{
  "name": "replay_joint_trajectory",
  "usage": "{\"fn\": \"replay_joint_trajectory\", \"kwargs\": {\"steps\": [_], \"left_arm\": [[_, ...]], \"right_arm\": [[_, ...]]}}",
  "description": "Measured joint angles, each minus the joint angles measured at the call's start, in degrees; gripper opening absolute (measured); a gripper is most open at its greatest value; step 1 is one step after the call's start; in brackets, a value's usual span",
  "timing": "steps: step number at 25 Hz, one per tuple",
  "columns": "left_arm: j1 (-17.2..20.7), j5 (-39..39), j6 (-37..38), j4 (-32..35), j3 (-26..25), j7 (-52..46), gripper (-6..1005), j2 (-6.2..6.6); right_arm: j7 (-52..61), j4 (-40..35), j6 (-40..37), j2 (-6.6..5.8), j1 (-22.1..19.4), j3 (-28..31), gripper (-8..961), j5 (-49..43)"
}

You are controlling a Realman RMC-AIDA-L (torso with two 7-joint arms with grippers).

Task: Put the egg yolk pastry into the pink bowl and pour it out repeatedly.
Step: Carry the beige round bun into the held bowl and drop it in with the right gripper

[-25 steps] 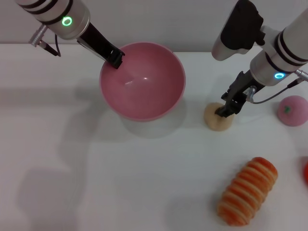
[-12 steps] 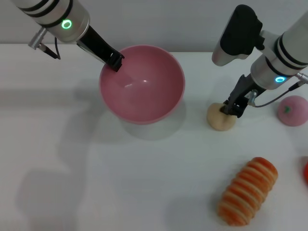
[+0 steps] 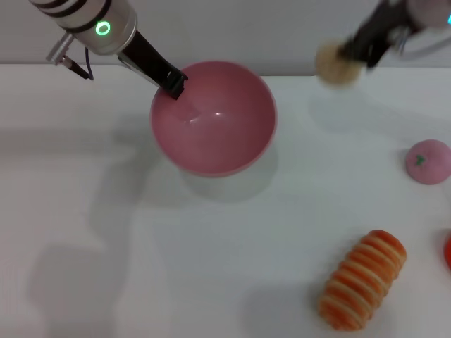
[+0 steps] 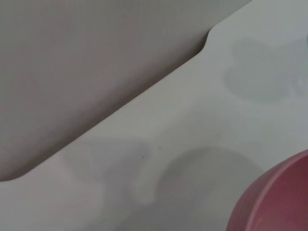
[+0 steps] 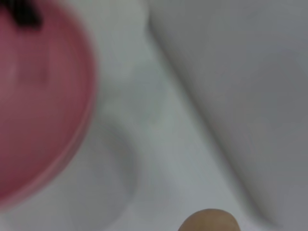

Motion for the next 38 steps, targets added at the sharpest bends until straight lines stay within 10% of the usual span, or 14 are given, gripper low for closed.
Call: {"fn": "replay_joint_trajectory", "kwargs": {"steps": [9, 28, 38], "left_arm": [[-1.58, -0.03, 0.14, 0.08, -0.08, -0.56, 42, 0.0], [-1.77, -0.01, -0.29, 0.13, 0.01, -0.13, 42, -0.15], [0.04, -3.22, -5.44, 0.94, 2.33, 1.49, 42, -0.3]], "right_arm": [[0.55, -25.88, -8.14, -0.21, -2.28, -2.04, 56, 11.03], [-3.81, -15.03, -3.53, 0.16, -2.82, -13.08, 101, 20.53], [-5.2, -15.06, 2.9, -0.2, -8.29, 5.58, 455, 33.11]]}}
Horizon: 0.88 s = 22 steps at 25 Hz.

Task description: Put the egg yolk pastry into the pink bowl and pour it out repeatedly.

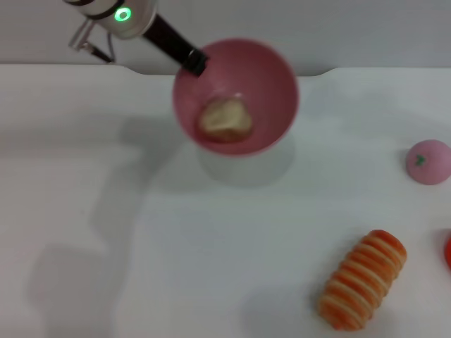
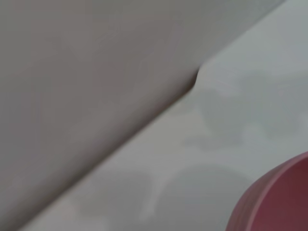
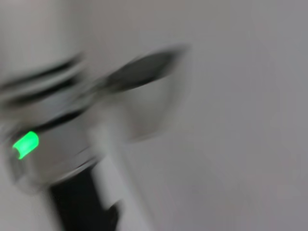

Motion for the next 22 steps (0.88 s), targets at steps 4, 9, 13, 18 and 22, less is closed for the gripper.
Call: {"fn": "replay_joint_trajectory", "kwargs": {"steps": [4, 9, 13, 18, 22], "left_arm": [[4.65, -8.76, -11.98, 2.99, 8.28, 3.07, 42, -0.02], [9.83, -17.08, -30.73, 4.12, 20.22, 6.14, 42, -0.1], [11.74, -19.28, -46.82, 1.15, 29.16, 5.37, 41, -0.41], [13.63, -24.34, -66.32, -3.59, 41.15, 4.56, 41, -0.55], [16.13, -26.83, -83.88, -6.5, 51.86, 4.54, 41, -0.81]], "right_arm": [[-4.99, 5.74, 3.07, -0.69, -5.26, 13.87, 537, 18.86], [-14.29, 13.2, 3.32, -1.83, -11.04, 22.34, 537, 34.27], [-17.54, 20.4, 3.23, -2.46, -11.88, 28.9, 537, 34.73], [-21.22, 26.96, 5.98, -3.63, -13.36, 32.91, 538, 35.17], [-23.22, 27.14, 8.2, -2.95, -14.0, 33.04, 538, 36.3]]}}
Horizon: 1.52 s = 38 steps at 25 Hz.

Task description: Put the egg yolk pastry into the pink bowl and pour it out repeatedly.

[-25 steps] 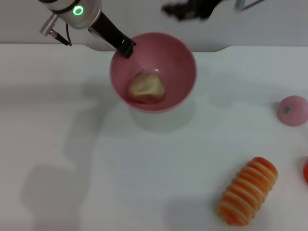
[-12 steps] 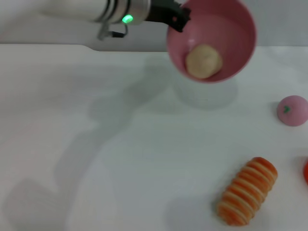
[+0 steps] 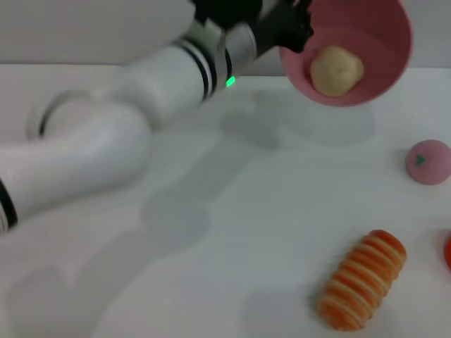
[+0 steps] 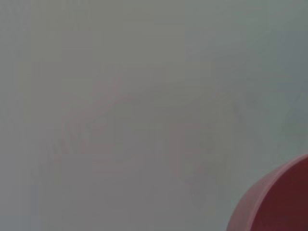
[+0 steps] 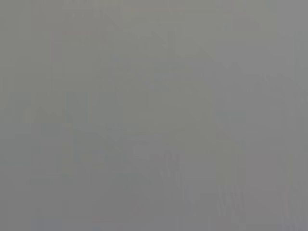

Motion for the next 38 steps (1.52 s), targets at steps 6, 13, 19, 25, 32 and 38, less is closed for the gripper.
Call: {"fn": "replay_joint_trajectory", "kwargs": {"steps": [6, 13, 19, 25, 32, 38], "left_arm": [[3.08, 0.4, -14.26, -1.21, 8.31, 0.32, 41, 0.05], [6.81, 5.68, -29.94, -2.99, 17.13, 0.59, 41, 0.24], [7.91, 8.87, -35.97, -3.13, 20.43, 0.58, 41, 0.17], [8.06, 9.59, -38.32, -3.42, 21.51, 0.54, 41, 0.06], [7.27, 10.12, -40.82, -4.53, 21.68, 0.61, 41, -0.03], [7.16, 10.11, -45.2, -5.2, 21.66, 0.63, 41, -0.03]], "right_arm": [[-0.06, 0.13, 0.86, -0.11, 1.61, -0.47, 538, 0.18], [0.05, 0.05, 1.15, -0.19, 3.97, -1.63, 539, 0.01], [0.12, -0.15, 2.12, -0.13, 5.34, -4.29, 539, -0.14], [0.16, -0.15, 2.23, 0.08, 5.65, -5.9, 538, 0.02], [0.23, -0.14, 2.22, 0.41, 5.42, -6.41, 537, 0.1], [0.31, -0.12, 2.14, 0.88, 5.12, -6.42, 539, 0.22]]}}
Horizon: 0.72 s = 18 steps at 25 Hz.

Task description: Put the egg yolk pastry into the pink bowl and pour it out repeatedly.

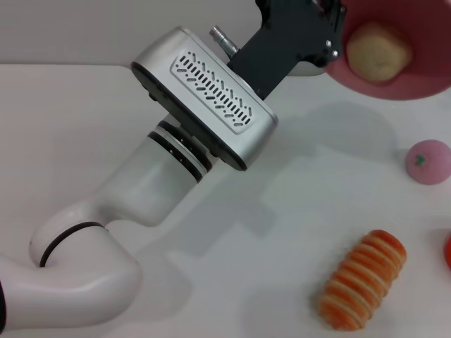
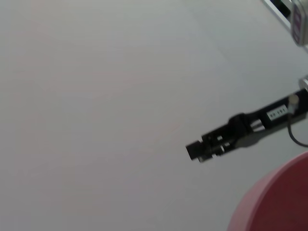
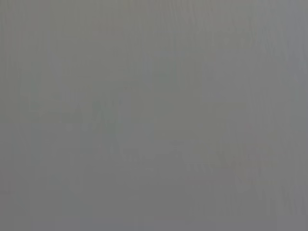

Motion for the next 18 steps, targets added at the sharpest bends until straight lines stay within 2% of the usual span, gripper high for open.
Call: {"fn": "replay_joint_trajectory", "kwargs": {"steps": [18], "left_arm": [[-0.1, 0.08, -5.79, 0.18, 0.24, 0.0, 41, 0.0]], "right_arm": [[0.08, 0.02, 0.04, 0.21, 0.39, 0.01, 527, 0.06]]}}
